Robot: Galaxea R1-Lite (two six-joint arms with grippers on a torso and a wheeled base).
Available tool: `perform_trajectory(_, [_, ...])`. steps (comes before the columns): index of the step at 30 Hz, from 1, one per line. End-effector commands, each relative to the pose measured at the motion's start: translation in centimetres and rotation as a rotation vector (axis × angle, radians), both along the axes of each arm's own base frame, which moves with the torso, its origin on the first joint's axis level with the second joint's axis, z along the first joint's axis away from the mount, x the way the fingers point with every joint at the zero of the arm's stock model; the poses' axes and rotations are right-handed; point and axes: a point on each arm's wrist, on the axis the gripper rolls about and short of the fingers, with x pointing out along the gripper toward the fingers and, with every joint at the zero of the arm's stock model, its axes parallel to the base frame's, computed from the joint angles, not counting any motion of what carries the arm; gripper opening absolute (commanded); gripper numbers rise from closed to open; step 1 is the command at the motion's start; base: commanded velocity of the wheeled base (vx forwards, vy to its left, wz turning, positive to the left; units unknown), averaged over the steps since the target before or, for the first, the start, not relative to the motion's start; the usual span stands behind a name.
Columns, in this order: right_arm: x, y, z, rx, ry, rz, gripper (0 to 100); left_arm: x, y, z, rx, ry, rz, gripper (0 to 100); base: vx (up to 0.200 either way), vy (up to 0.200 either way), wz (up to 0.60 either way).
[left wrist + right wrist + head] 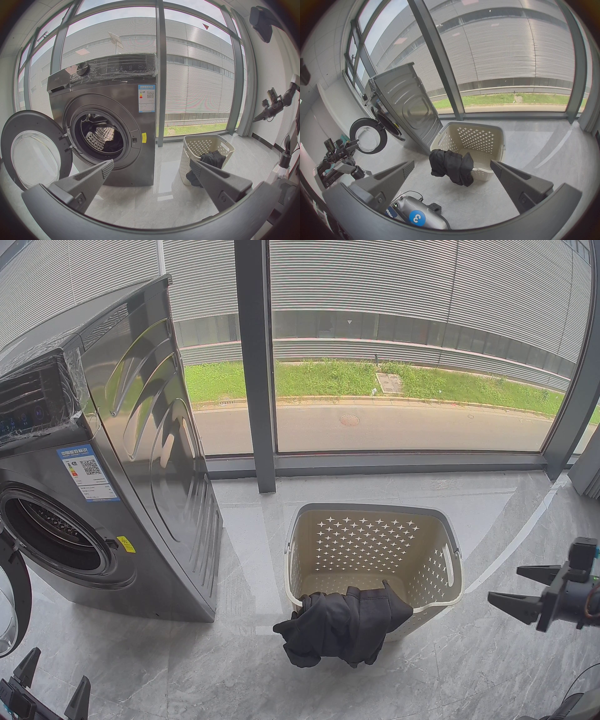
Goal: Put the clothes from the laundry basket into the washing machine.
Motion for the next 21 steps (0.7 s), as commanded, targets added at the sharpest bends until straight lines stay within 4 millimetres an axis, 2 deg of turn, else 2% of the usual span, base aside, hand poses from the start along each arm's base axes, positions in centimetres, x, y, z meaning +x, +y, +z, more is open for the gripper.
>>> perform_trajectory(1, [6.6, 2.7, -3.9, -0.039, 0.169, 0.058, 100, 0.0, 0.0, -0.5, 0.003, 0.001, 0.002, 100, 0.000, 0.000, 0.00])
perform_trajectory(12, [11.2, 4.3, -6.9, -0.035, 0.171, 0.057, 100, 0.0, 0.0, -0.5, 0.011, 0.001, -0.011, 100, 0.000, 0.000, 0.00])
perform_trajectory(16, [13.0, 5.3, -8.8, -0.051, 0.196, 0.038, 100, 0.0, 0.0, -0.5, 0.005, 0.000, -0.006, 100, 0.000, 0.000, 0.00])
perform_trajectory(21, [14.2, 6.3, -10.9, -0.045, 0.212, 0.048, 100, 0.0, 0.0, -0.5, 0.006, 0.001, -0.001, 100, 0.000, 0.000, 0.00])
